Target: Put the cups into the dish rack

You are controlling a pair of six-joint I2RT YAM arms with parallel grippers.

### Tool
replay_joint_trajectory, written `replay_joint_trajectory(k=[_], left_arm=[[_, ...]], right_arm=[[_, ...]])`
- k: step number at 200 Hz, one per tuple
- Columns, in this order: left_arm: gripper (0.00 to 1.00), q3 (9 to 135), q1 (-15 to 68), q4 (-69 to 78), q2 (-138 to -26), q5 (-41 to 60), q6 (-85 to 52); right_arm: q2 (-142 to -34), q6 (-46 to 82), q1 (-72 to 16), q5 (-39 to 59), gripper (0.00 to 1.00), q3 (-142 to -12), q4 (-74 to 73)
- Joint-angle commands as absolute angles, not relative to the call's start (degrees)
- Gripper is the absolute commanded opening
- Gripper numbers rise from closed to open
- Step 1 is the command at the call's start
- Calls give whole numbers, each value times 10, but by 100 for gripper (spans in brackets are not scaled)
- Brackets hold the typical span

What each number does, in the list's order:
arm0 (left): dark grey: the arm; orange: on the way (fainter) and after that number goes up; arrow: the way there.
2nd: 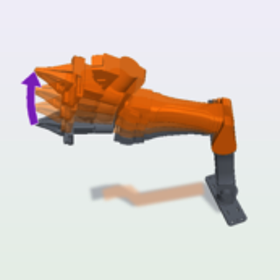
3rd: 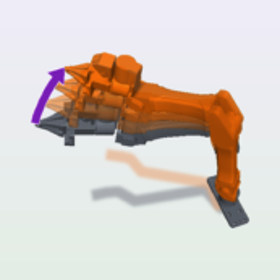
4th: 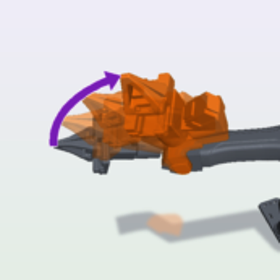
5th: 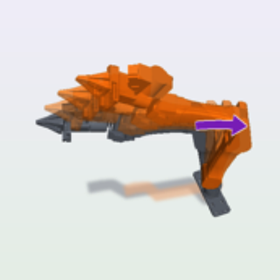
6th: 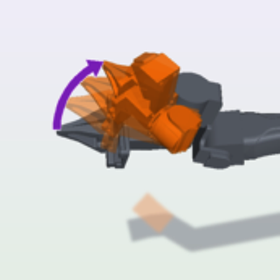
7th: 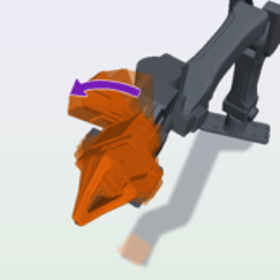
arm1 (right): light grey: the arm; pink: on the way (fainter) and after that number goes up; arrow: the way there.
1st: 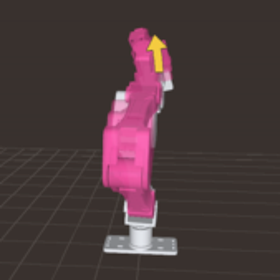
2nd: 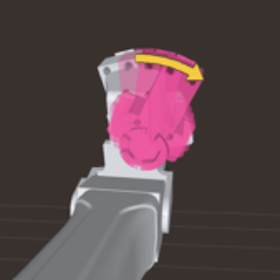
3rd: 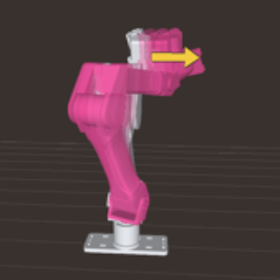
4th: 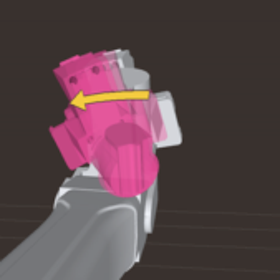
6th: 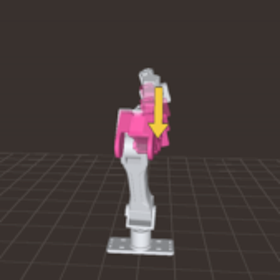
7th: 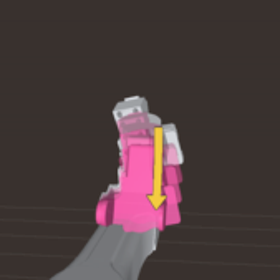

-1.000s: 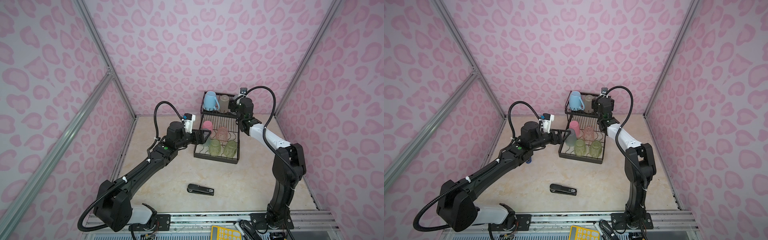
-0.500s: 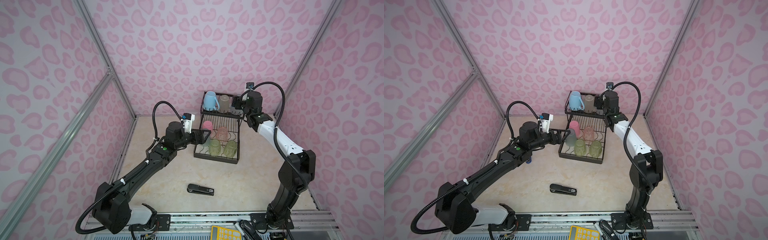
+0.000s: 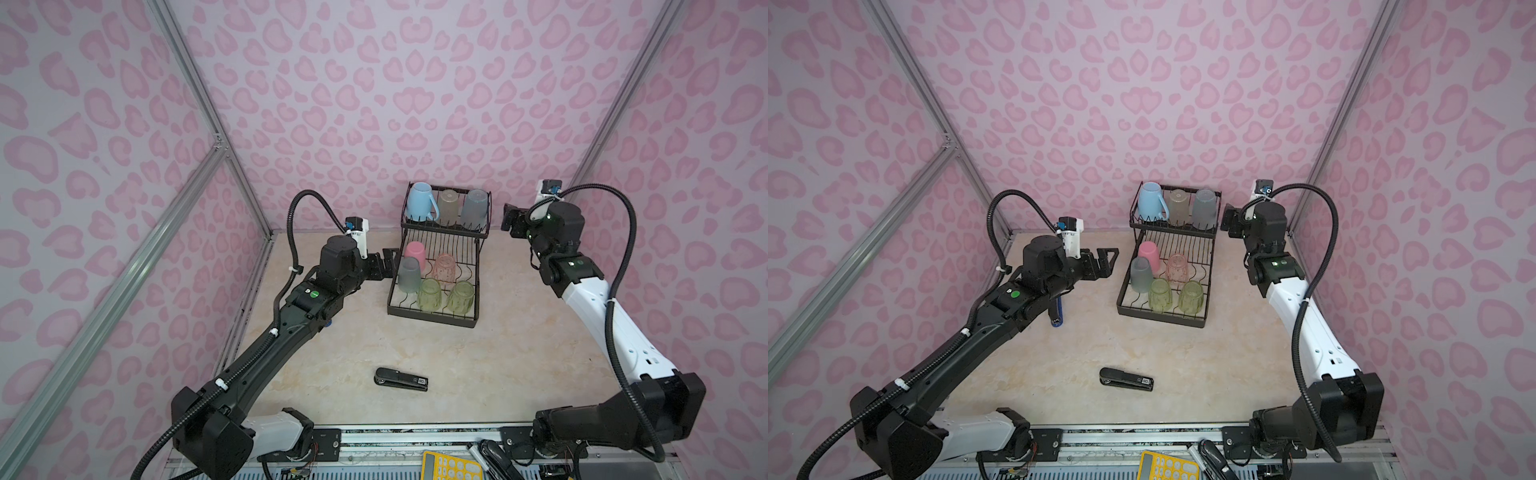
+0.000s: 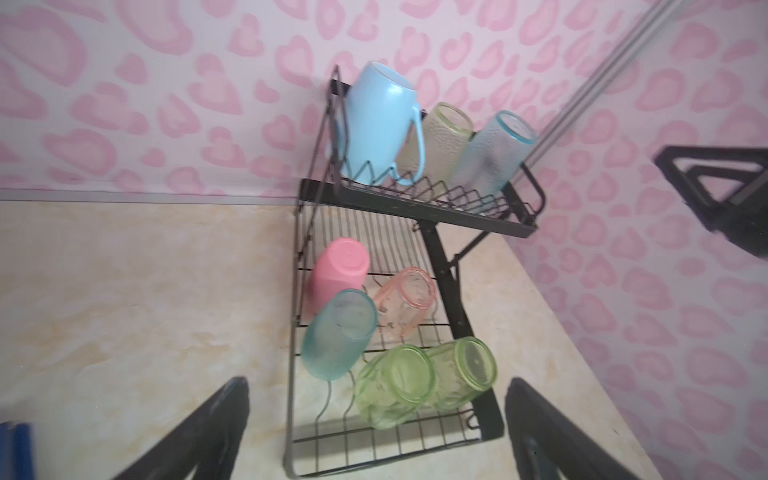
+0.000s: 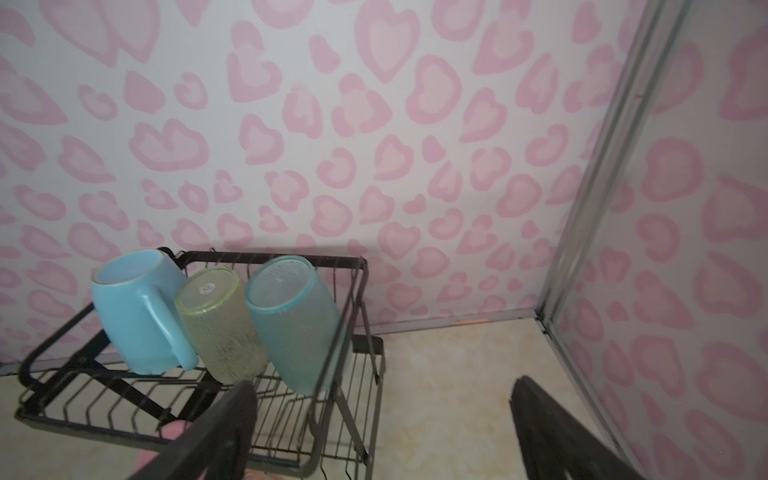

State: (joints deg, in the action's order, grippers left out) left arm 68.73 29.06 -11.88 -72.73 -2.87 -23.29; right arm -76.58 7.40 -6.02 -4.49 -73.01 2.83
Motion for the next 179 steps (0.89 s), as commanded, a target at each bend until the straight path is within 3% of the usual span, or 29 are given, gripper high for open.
replay_joint_trajectory(k=[1,21,51,111,146,163,179], left_arm=[[98,694,265,-178,-716,-146,-210],[97,679,224,-191,-706,-200,-209],[97,605,139,-150,-682,-199,-237],[97,414,30,24,-674,-212,-222],[97,355,9,120,-717,-264,-196],[97,310,10,221,-728,-269,-169],[97,287,5,285,-750,-267,-141]], right_arm=[[-720,69,-25,-57,95,-661,9],[-669,66,3,-80,96,-572,-24],[-621,77,30,-121,96,-450,-115],[-654,64,39,-154,95,-227,-359],[-721,55,41,-143,96,-188,-471],[-719,55,43,-136,96,-220,-402],[-733,59,53,-129,96,-208,-449]])
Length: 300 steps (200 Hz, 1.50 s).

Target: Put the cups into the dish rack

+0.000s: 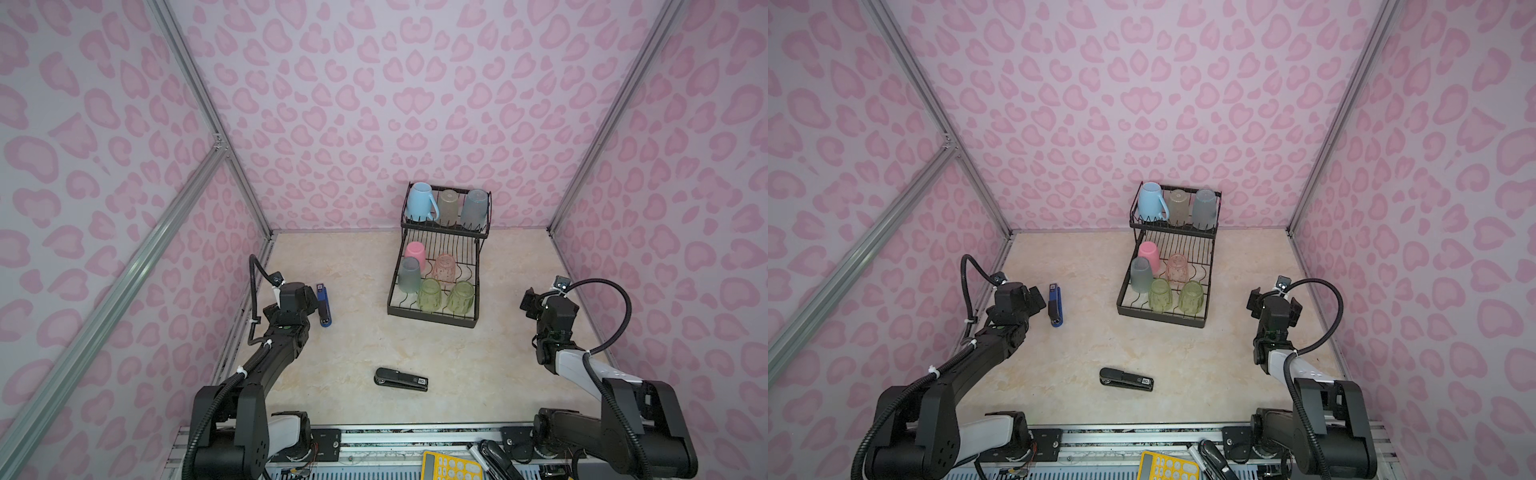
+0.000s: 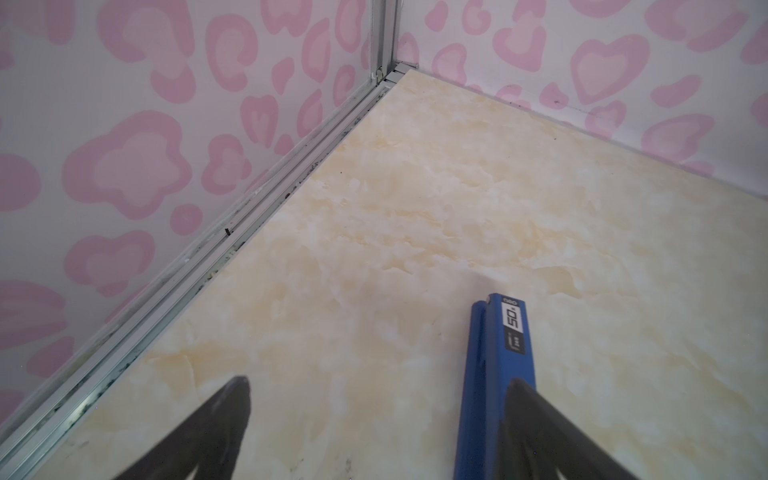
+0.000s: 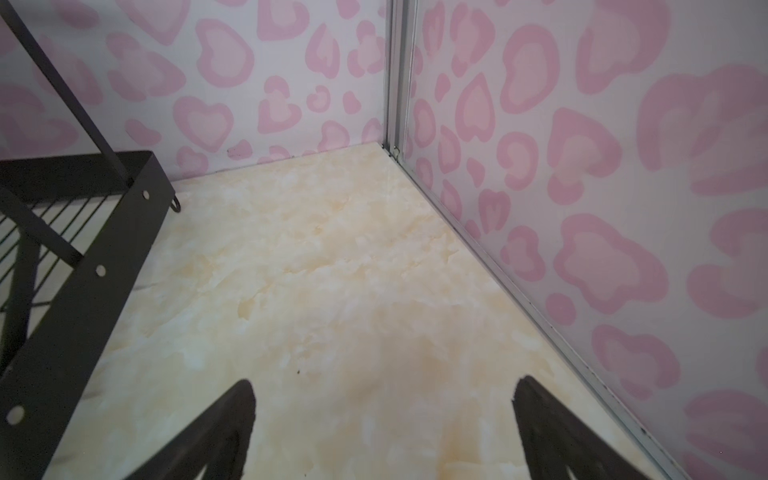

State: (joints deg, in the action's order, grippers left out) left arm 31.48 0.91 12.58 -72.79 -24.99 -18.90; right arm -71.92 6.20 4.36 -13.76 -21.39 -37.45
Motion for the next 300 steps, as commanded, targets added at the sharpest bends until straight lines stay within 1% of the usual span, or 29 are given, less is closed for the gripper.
replay_joint_trajectory(k=[1,27,49,68,94,106,184,208,231,248,278,300], left_arm=[[97,286,4,290,-751,-265,-140],[96,259,0,376,-797,-239,-108],[96,245,-2,426,-806,-216,-92],[97,200,-1,520,-820,-155,-65],[96,160,-2,624,-847,-145,-62],[96,170,-2,594,-842,-142,-62],[97,170,0,598,-843,-144,-58],[97,173,3,596,-844,-148,-54],[97,173,3,595,-844,-149,-54],[97,173,4,595,-844,-149,-54],[97,173,4,594,-844,-149,-54],[97,173,4,595,-845,-149,-54]], right_arm=[[-733,59,54,-128,96,-206,-454],[-735,54,64,-110,96,-195,-486],[-736,51,69,-92,96,-198,-483],[-730,48,69,-87,96,-185,-503],[-721,42,69,-73,96,-171,-514],[-714,44,68,-71,95,-164,-514],[-690,42,67,-60,95,-136,-529],[-683,53,69,-85,95,-129,-529],[-681,54,61,-36,95,-131,-520],[-697,44,37,-42,95,-142,-483],[-807,19,-2,-68,95,-110,-645],[-917,4,-18,-95,97,-84,-827]])
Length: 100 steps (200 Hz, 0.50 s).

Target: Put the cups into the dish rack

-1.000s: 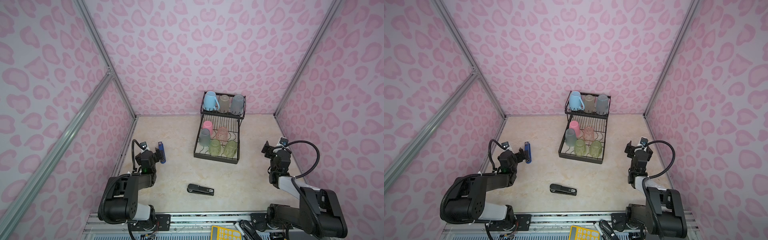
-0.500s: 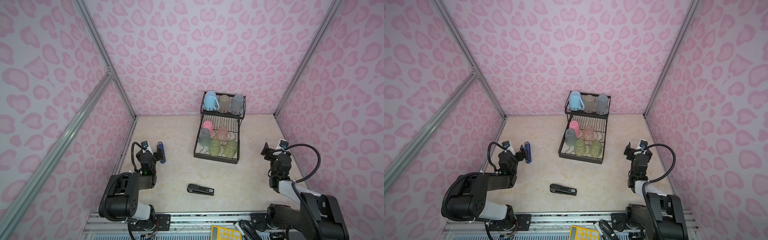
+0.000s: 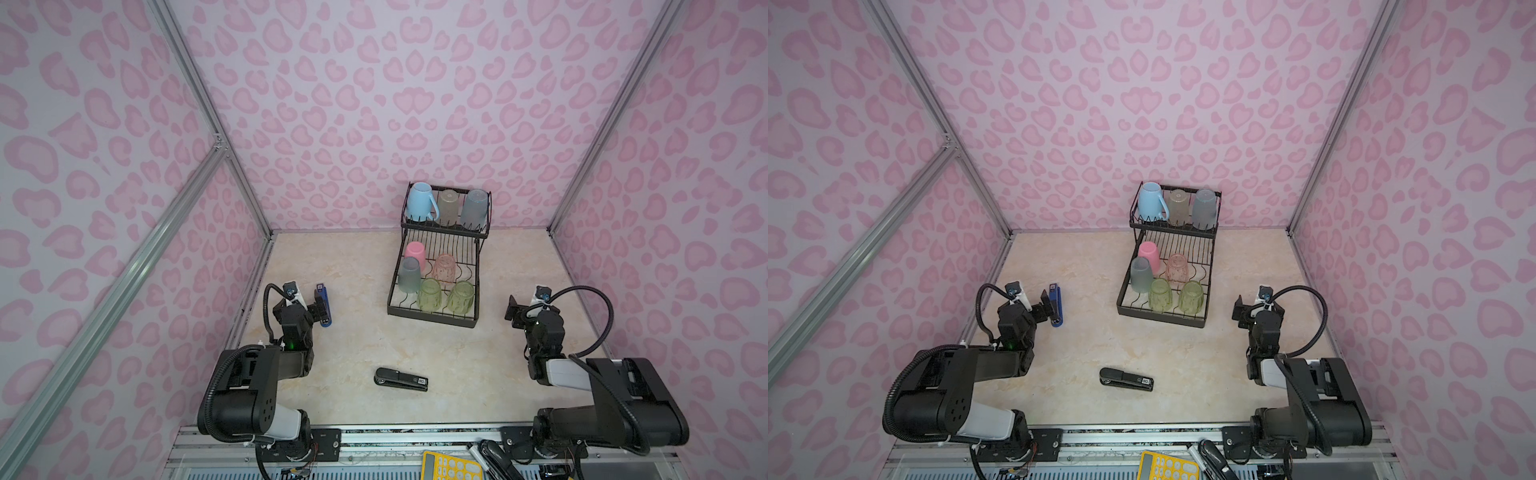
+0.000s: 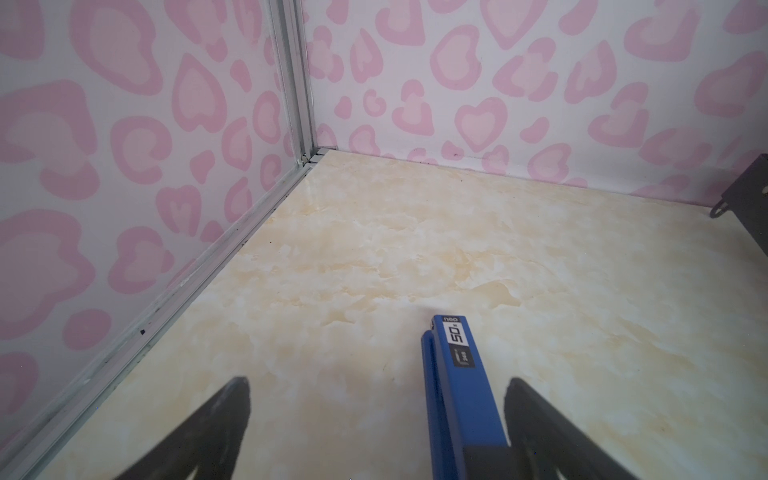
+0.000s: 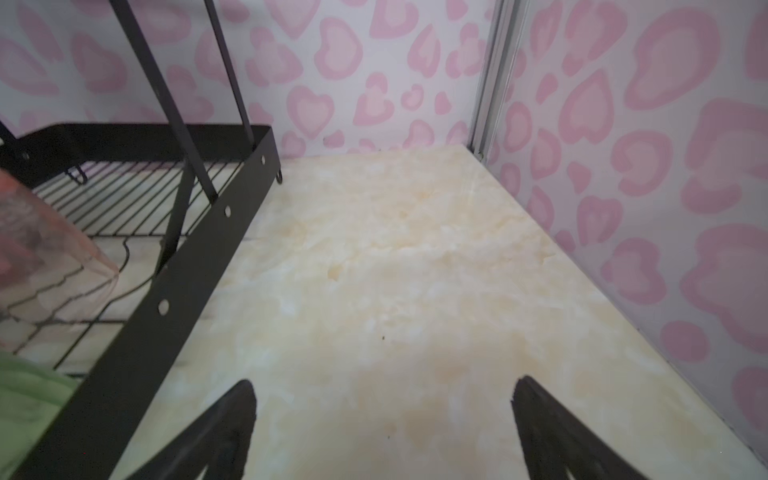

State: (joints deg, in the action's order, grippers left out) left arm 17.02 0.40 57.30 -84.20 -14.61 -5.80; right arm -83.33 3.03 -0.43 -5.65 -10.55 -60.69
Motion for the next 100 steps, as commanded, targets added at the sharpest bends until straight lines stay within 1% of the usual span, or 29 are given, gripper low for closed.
replay_joint_trajectory(k=[1,5,9,24,40,61,74,86,100], left_arm=[[97,173,4,595,-844,-149,-54],[97,173,4,594,-844,-149,-54],[97,173,4,594,-844,-149,-54],[97,174,4,594,-844,-149,-54],[97,174,4,593,-845,-149,-54],[97,173,4,594,-845,-149,-54],[97,173,4,594,-844,-149,-54],[97,173,4,596,-845,-149,-54],[97,173,4,594,-845,-149,-54]], right_arm=[[-921,4,-18,-98,97,-83,-836],[-931,1,-22,-102,97,-80,-852],[-922,0,-22,-101,97,-80,-837],[-879,10,-19,-102,97,-121,-689],[-891,23,-10,-98,97,-195,-569],[-901,21,-5,-84,99,-174,-630],[-895,21,-5,-83,99,-181,-605],[-900,20,-5,-84,99,-176,-626],[-896,19,-7,-85,99,-176,-617]])
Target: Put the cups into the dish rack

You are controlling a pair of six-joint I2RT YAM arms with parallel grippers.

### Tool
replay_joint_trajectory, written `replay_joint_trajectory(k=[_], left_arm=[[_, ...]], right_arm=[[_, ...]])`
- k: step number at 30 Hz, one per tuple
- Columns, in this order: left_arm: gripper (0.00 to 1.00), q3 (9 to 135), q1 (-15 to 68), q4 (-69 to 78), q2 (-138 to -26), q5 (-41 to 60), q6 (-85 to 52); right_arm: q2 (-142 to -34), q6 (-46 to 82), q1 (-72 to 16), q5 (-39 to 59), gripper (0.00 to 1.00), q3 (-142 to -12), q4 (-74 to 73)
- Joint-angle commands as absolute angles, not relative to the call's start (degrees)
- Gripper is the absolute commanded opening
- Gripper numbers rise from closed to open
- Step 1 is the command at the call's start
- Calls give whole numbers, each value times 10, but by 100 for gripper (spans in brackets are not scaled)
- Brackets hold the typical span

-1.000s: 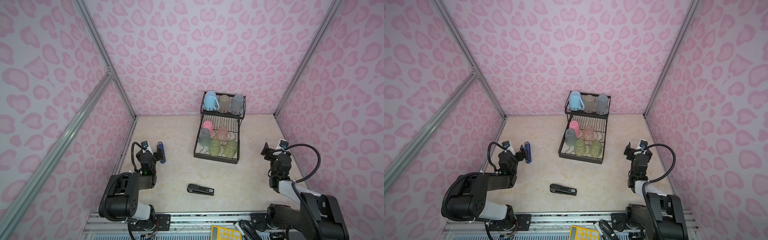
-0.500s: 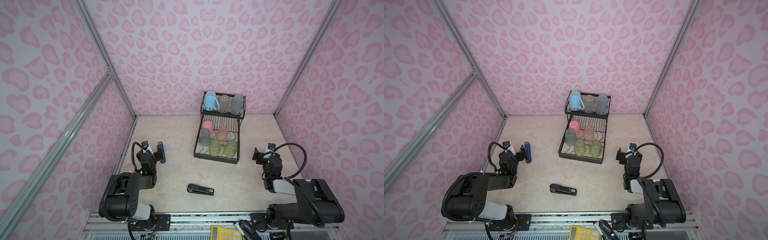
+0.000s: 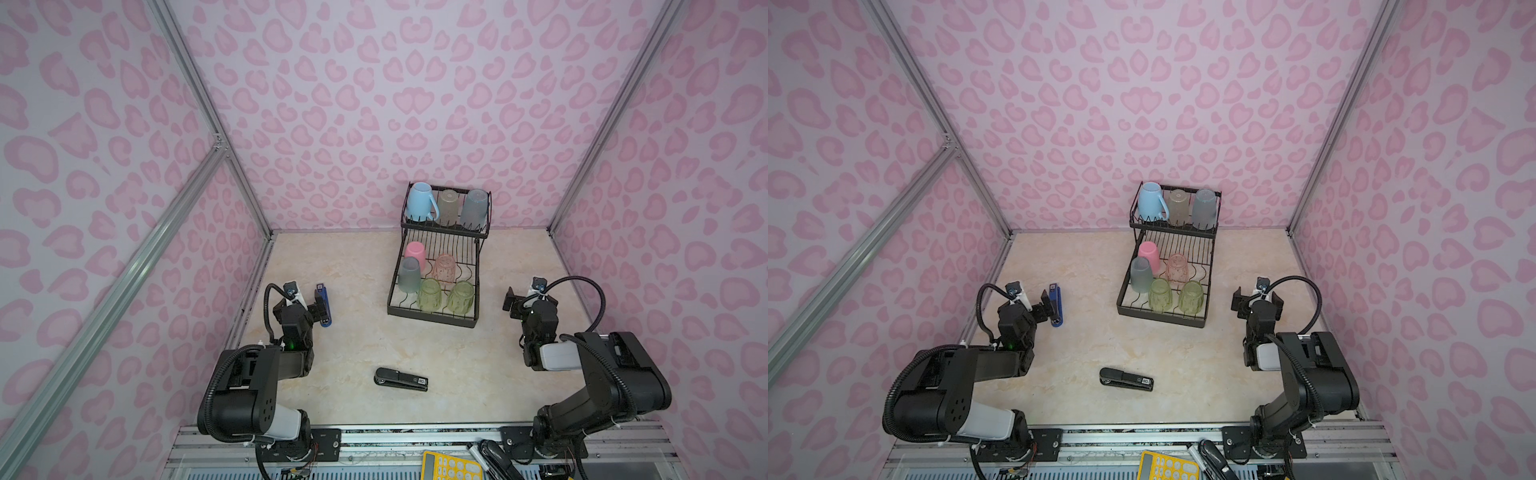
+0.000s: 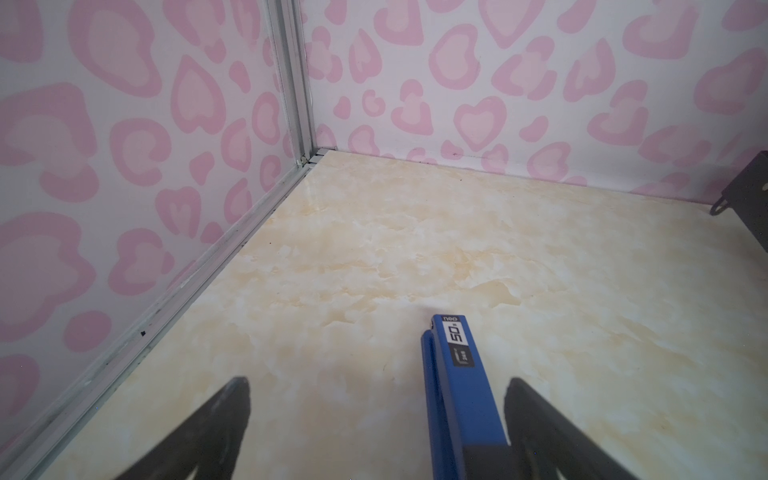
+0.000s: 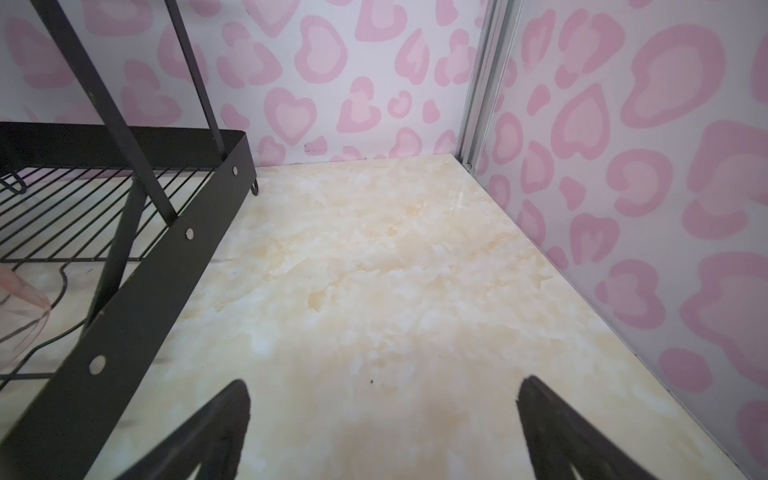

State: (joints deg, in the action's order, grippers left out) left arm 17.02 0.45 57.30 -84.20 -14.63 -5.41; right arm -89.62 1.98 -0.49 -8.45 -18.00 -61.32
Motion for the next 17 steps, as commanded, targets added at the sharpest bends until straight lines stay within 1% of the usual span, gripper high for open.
replay_joint_trajectory(k=[1,17], left_arm=[[97,173,4,594,-845,-149,-54],[97,173,4,593,-845,-149,-54]], right_arm=[[-896,19,-7,-85,99,-176,-617],[-899,12,-16,-95,100,-178,-619]])
